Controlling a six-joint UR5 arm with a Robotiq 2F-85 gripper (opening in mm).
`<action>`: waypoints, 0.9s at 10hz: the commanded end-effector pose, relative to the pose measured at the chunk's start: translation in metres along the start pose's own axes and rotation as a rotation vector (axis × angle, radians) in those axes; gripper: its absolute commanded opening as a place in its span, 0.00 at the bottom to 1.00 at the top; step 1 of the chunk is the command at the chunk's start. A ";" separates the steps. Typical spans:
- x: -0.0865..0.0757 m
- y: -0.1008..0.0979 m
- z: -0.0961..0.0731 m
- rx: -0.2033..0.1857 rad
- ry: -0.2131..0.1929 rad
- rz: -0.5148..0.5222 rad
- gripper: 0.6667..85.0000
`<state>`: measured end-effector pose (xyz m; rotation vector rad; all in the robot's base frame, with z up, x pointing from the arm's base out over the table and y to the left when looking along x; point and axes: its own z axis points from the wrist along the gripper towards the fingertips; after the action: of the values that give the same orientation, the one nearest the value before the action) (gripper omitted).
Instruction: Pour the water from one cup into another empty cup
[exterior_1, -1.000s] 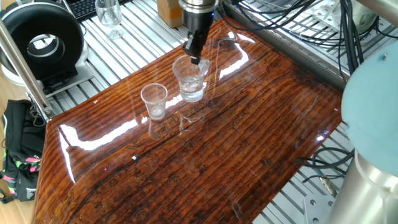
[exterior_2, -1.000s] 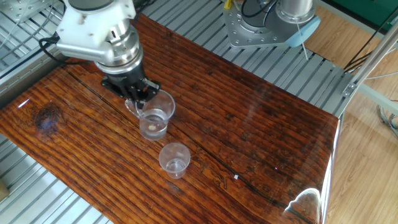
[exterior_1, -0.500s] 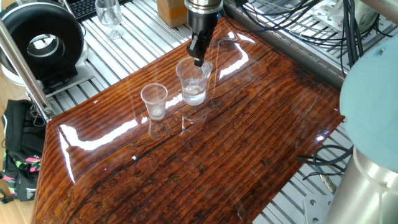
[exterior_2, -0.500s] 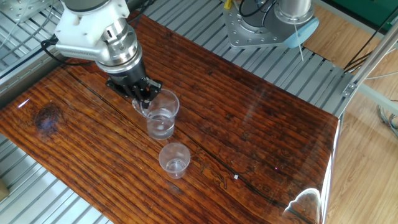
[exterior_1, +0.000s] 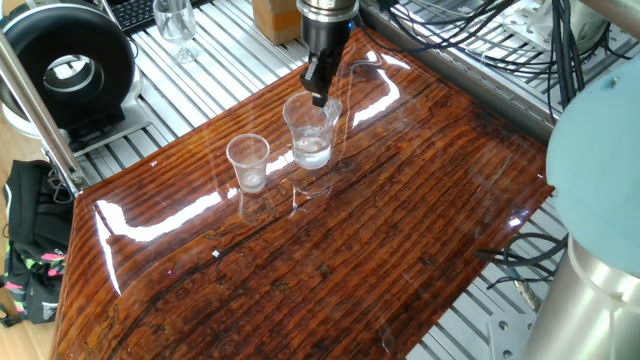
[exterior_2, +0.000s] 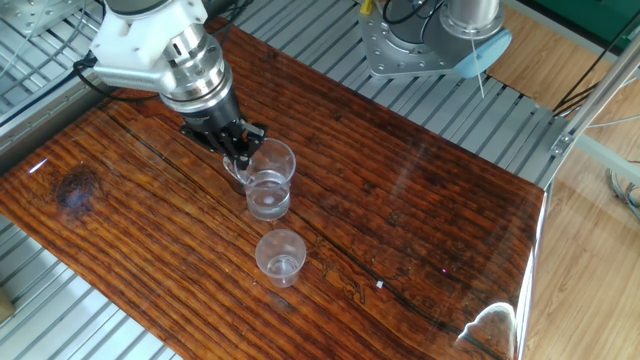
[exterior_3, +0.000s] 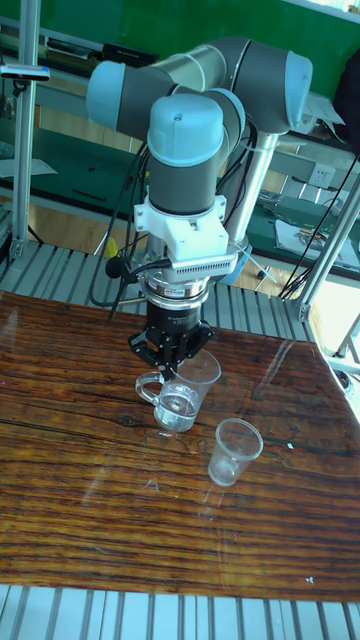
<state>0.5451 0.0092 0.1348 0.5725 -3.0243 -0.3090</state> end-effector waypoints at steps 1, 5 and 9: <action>0.010 -0.002 0.005 -0.004 0.008 -0.005 0.01; 0.034 0.003 0.008 -0.018 0.049 -0.055 0.01; 0.036 0.003 0.008 -0.017 0.049 -0.092 0.01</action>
<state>0.5122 0.0000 0.1271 0.6737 -2.9555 -0.3085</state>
